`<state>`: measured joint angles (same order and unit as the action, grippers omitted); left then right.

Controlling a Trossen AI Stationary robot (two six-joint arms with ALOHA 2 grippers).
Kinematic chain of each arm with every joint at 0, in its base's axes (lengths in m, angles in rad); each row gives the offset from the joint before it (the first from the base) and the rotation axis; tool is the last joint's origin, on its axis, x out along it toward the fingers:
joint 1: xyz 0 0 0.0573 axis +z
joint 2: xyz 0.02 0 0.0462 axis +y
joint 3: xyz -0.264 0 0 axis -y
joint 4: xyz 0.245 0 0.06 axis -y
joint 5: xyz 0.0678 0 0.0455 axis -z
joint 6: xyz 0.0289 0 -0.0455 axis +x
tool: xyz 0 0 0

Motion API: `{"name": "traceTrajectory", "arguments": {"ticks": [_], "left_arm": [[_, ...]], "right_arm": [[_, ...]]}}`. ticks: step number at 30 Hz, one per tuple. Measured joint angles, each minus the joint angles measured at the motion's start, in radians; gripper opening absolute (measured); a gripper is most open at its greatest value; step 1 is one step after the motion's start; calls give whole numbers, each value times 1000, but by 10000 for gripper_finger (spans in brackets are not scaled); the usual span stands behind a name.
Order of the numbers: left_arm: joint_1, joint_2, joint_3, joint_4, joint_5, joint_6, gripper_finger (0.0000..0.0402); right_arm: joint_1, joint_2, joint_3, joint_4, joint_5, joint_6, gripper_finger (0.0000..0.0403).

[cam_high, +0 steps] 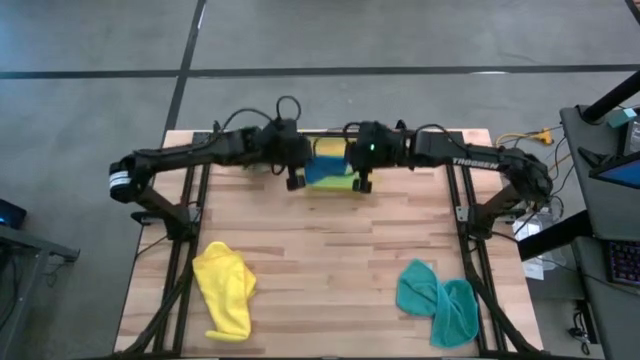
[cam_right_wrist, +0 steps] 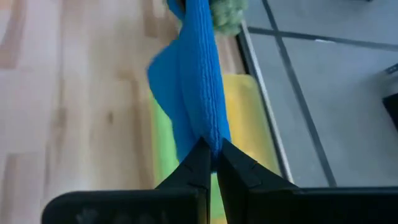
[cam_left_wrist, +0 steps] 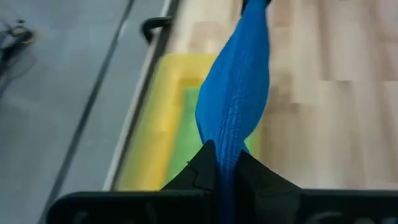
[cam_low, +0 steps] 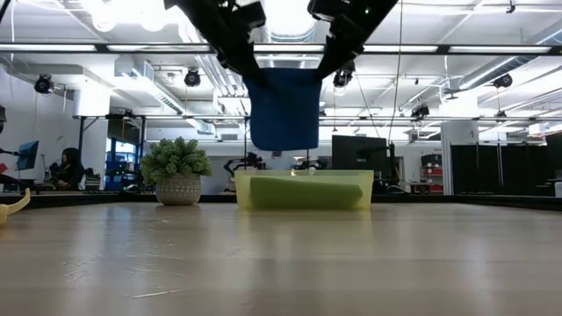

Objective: Fold microfiber towels
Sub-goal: Put the blue towel into the yellow bin

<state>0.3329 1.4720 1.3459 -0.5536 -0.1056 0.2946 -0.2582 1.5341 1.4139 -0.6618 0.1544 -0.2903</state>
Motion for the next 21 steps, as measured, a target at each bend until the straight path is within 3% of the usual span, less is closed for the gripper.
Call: {"name": "traceTrajectory", "arguments": {"ticks": [12,21], "left_arm": [[137,135,5,40,20,142,0],[233,207,2,142,0,295,0]], "right_arm": [[-186,70,-9,80,-165,-105,11],[-256,190,-10,225,-155,-137,11]]}}
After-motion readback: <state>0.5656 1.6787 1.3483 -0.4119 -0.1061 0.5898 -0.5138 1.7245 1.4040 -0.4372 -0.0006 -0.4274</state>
